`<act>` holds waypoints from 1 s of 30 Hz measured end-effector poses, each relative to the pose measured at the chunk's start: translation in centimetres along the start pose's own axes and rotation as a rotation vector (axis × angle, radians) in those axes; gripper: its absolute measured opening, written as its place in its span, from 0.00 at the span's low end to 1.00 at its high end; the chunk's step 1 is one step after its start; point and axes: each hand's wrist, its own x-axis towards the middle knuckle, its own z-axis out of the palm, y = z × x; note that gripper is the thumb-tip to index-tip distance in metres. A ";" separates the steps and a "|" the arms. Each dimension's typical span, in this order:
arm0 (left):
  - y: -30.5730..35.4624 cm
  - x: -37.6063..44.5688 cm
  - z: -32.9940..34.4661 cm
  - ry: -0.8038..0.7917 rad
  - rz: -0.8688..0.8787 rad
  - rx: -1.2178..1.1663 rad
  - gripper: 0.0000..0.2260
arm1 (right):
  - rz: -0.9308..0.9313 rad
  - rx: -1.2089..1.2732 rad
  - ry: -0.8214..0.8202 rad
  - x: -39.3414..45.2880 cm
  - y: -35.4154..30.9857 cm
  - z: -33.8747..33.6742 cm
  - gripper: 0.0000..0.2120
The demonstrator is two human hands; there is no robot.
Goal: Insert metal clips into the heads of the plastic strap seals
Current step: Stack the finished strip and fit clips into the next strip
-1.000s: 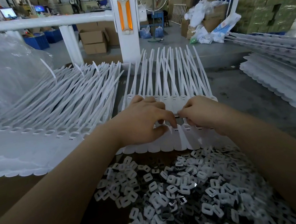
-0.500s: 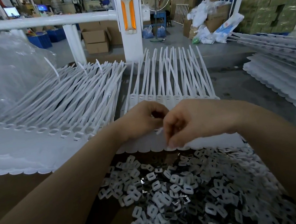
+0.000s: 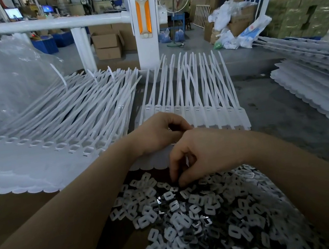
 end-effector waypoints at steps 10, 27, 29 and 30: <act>0.1 0.0 -0.2 -0.015 0.006 0.010 0.08 | 0.112 0.184 0.031 -0.8 0.6 -1.2 0.03; 0.5 -0.1 -0.1 -0.022 -0.044 -0.085 0.05 | 0.520 0.683 0.498 -1.2 4.2 -2.7 0.05; 0.4 0.0 -0.1 -0.002 -0.054 -0.099 0.03 | 0.522 0.697 0.504 -1.3 4.4 -2.7 0.06; 0.4 0.0 -0.1 0.013 -0.058 -0.099 0.03 | 0.520 0.701 0.506 -1.2 4.4 -2.7 0.05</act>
